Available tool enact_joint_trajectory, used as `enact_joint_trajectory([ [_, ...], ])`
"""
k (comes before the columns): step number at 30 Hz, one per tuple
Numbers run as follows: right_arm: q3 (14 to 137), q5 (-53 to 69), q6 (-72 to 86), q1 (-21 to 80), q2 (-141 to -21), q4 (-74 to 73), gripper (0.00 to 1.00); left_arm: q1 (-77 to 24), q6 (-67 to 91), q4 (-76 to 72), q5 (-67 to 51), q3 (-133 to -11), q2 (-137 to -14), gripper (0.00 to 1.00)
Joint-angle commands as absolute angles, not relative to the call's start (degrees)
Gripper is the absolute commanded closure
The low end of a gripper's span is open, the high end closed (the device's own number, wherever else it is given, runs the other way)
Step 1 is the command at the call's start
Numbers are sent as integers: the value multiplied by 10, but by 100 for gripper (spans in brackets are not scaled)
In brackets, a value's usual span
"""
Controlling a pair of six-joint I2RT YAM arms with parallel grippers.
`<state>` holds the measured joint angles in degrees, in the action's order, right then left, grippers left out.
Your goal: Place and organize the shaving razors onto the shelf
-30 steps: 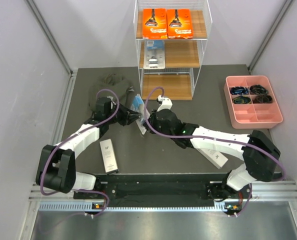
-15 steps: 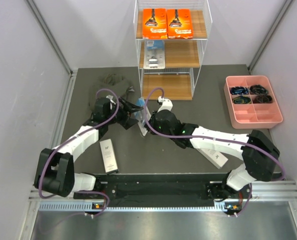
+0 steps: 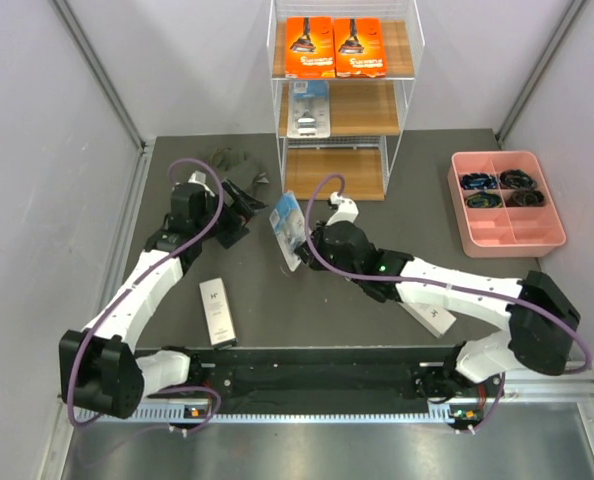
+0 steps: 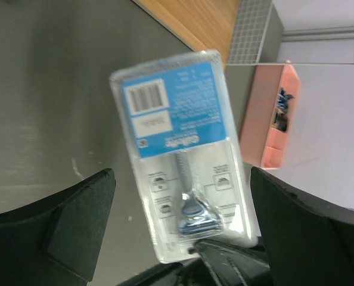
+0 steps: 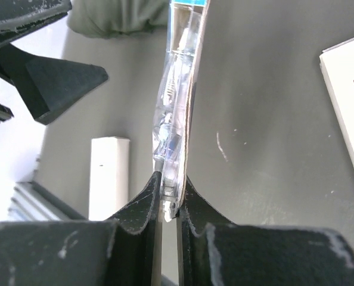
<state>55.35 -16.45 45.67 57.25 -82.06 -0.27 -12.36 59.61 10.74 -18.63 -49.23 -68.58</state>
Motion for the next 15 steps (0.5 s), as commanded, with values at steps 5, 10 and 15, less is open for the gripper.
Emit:
enact_joint_trajectory([
  [5,461,-184,556,557,-692,116,100,-120,462,244,-59,-541,-630,1],
  [10,391,-277,610,556,-608,163,100,-120,447,257,-44,-524,-615,1],
  [15,345,-354,614,555,-534,226,100,-120,446,255,-46,-502,-613,1],
])
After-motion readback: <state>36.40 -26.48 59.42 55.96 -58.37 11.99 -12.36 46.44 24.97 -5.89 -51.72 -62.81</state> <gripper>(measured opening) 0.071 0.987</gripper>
